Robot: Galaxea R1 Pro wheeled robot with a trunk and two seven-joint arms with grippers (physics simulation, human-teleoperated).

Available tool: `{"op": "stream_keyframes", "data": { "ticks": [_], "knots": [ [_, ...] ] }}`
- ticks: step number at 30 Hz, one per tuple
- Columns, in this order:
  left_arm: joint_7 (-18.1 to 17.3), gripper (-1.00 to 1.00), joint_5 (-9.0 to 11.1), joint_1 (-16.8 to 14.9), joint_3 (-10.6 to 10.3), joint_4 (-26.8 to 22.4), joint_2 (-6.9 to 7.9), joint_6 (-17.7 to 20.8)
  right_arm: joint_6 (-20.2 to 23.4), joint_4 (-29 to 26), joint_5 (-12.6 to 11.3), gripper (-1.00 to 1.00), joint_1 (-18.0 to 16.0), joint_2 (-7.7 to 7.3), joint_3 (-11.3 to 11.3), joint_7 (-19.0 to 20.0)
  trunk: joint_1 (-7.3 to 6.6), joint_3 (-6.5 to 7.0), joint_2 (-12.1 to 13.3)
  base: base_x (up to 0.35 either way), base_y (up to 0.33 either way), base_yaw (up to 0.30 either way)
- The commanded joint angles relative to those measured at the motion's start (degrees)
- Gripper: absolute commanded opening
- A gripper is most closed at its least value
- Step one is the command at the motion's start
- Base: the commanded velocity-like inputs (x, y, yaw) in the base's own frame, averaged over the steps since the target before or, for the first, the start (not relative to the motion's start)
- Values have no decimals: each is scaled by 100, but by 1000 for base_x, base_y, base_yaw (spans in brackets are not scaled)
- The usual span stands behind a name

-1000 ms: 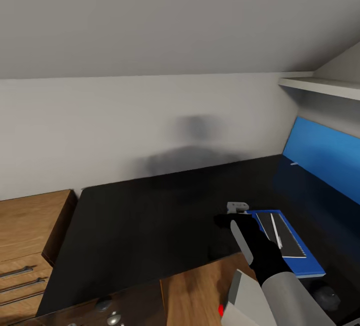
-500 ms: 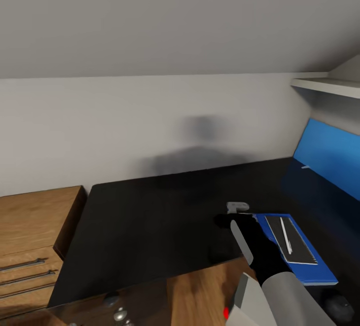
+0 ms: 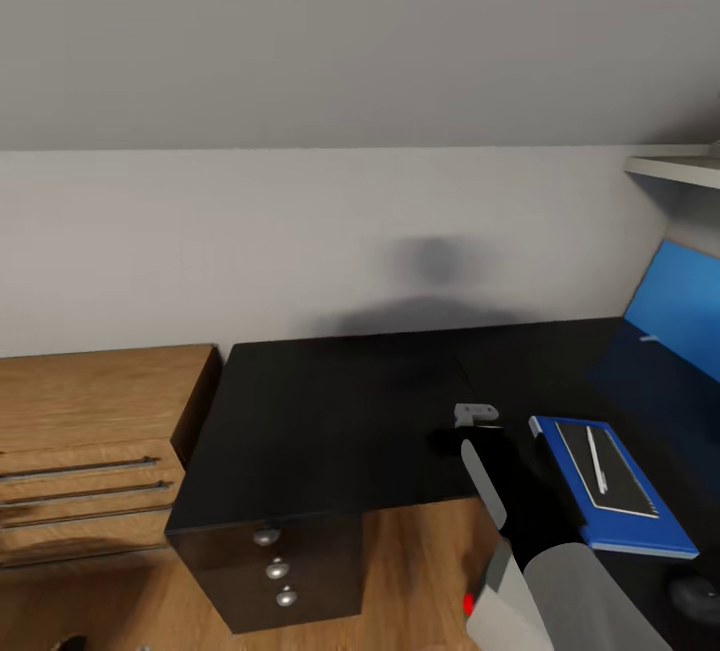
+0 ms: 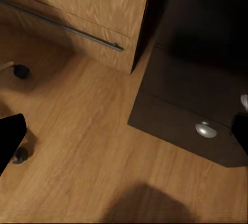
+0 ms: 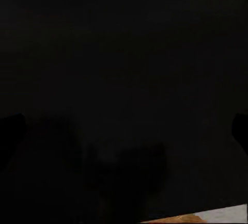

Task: In the bedroom, organize the workspace by keeping the computer under the desk, ensuring the monitor is on the desk, placing the keyboard on the desk next to the monitor, placing the mouse on the desk next to the keyboard, moving the folder from the swivel chair onto the desk next to the mouse, stacking the notebook on top of the folder with the pen on top of the notebook, and positioning the swivel chair next to the desk.

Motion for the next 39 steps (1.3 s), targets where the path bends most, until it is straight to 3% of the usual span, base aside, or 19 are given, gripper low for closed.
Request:
{"op": "stream_keyframes", "data": {
  "ticks": [1, 24, 35, 39],
  "knots": [
    [20, 100, 60, 2, -11, -6, 4, -22, 15, -4, -61, 100, -4, -2, 12, -53, -3, -5, -4, -330, 0, 56],
    [22, 100, 71, 2, -11, -6, 4, -15, -56, 105, -60, 100, -4, 3, 12, -41, -3, -5, -4, -335, 0, 7],
    [30, 100, 74, 2, -25, 49, 4, 2, -464, 280, -69, 100, 15, 6, 20, -37, -3, -5, -4, -335, 0, 0],
    [29, 100, 70, 2, -26, 109, 4, 8, -857, 447, -69, 100, 92, 10, 25, -39, -3, -5, -4, -184, 0, 0]
  ]
}}
